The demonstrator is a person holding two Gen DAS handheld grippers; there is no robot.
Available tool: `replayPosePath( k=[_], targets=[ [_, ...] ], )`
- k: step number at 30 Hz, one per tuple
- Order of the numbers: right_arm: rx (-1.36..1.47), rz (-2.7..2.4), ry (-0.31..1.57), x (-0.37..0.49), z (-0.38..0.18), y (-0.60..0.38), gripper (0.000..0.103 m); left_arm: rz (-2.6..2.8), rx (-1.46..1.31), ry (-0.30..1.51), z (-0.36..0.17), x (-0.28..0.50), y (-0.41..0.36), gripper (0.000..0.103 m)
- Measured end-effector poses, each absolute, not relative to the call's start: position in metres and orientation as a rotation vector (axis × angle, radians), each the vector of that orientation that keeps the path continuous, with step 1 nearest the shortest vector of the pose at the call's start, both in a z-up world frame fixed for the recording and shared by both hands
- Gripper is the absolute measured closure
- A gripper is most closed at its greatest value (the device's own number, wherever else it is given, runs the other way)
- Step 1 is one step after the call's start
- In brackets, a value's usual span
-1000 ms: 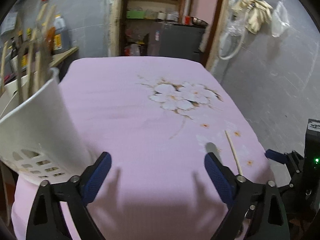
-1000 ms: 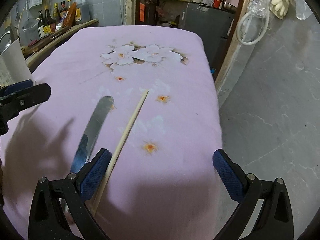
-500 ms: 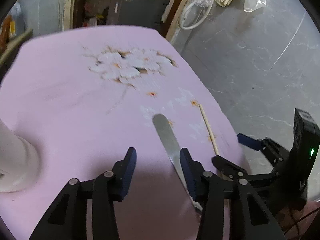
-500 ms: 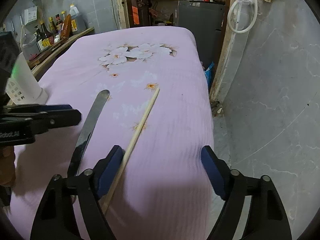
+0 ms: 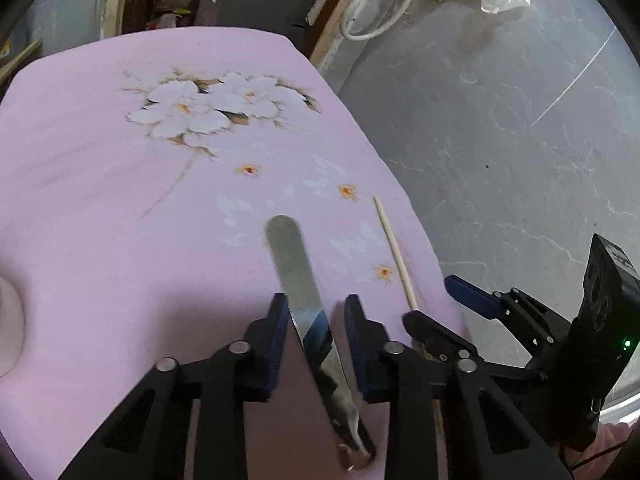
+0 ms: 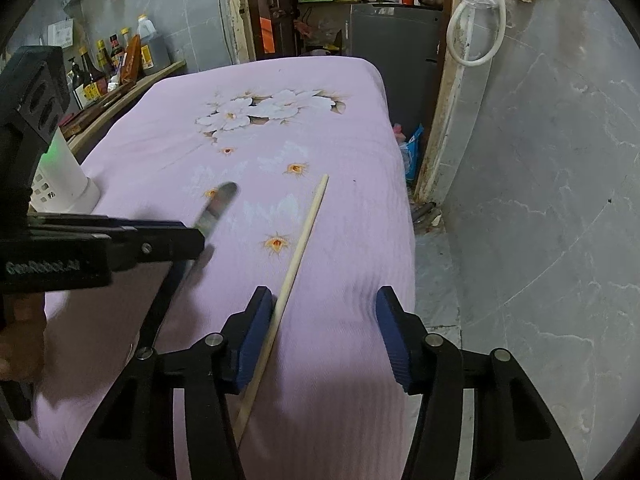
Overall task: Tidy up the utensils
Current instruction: 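Lower the left tool onto the silver knife while the right tool reaches the chopstick, then close the left tool on the knife while the right tool grasps the chopstick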
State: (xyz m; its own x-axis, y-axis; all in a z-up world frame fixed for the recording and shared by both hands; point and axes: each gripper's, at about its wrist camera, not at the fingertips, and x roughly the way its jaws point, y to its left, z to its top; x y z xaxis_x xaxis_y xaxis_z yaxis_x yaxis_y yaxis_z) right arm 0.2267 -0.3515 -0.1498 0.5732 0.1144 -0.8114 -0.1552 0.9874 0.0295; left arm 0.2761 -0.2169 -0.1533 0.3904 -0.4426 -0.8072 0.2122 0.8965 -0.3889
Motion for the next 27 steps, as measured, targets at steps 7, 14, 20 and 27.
replayPosePath(
  k=[7, 14, 20, 27],
  targets=[
    [-0.029, 0.171, 0.938, 0.223, -0.149, -0.355, 0.062, -0.382, -0.226, 1.100, -0.155, 0.277, -0.225, 0.094],
    [-0.010, 0.201, 0.922, 0.218, -0.146, -0.357, 0.076, -0.388, -0.174, 1.122, -0.152, 0.279, -0.230, 0.093],
    [0.015, 0.209, 0.919, 0.217, -0.145, -0.359, 0.079, -0.448, -0.111, 1.130, -0.150, 0.274, -0.240, 0.075],
    [0.028, 0.214, 0.917, 0.214, -0.147, -0.359, 0.081, -0.402, 0.090, 1.083, -0.147, 0.264, -0.267, 0.074]
  ],
)
